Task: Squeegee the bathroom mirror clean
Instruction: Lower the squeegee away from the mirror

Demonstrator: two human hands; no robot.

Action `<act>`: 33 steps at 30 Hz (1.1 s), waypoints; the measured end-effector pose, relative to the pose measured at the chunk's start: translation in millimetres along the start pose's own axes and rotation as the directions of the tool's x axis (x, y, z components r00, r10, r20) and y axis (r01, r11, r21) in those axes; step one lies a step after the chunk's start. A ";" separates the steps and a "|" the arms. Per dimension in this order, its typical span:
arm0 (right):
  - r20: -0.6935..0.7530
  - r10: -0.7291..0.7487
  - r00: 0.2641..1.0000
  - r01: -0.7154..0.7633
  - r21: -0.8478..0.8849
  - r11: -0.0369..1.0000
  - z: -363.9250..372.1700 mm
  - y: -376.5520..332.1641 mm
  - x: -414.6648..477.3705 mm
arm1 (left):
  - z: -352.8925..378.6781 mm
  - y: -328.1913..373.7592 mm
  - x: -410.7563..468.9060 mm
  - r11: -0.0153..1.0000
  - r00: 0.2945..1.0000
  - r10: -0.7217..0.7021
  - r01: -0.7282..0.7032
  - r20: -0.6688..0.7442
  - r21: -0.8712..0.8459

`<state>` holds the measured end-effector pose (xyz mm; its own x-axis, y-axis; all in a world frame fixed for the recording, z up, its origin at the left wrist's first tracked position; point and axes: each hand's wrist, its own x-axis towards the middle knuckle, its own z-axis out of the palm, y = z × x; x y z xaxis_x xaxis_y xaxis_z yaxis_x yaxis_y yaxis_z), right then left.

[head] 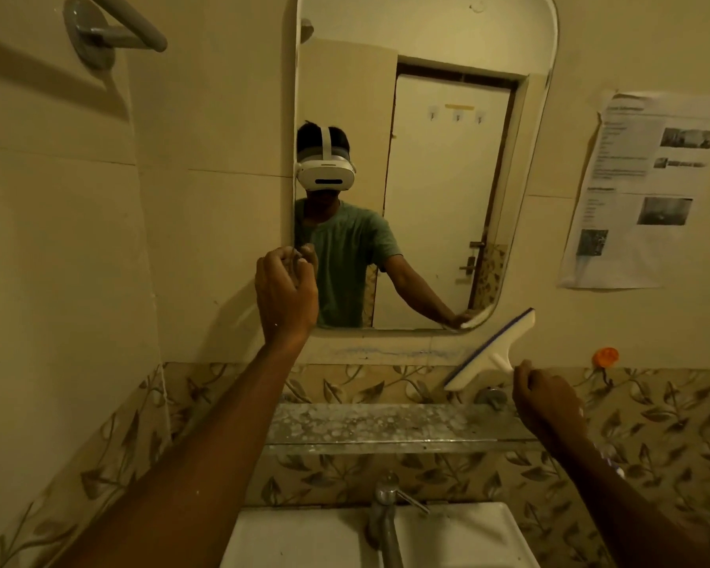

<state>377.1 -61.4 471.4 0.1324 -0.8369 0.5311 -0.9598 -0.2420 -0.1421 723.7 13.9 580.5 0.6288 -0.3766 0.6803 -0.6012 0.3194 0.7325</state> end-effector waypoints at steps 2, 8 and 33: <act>-0.080 0.115 0.990 -0.094 0.230 0.969 -0.6 -6.8 -10.1 | 7.8 0.4 -26.8 0.996 0.998 0.064 -0.063 -0.009 0.055; -0.023 0.427 0.904 -0.286 0.708 0.645 -12.2 -23.8 -60.8 | 36.6 0.5 -114.5 0.971 0.918 0.166 -0.215 0.360 0.100; 0.436 0.608 0.664 -0.704 0.639 0.310 -20.8 339.8 -267.1 | 215.9 137.0 -547.7 0.993 0.651 0.024 -0.101 0.759 0.055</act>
<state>10.5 90.1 298.6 -0.3874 -0.9167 -0.0979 -0.2325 0.1999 -0.9518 190.5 76.1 302.7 0.0210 -0.8974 0.4408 -0.6878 0.3070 0.6578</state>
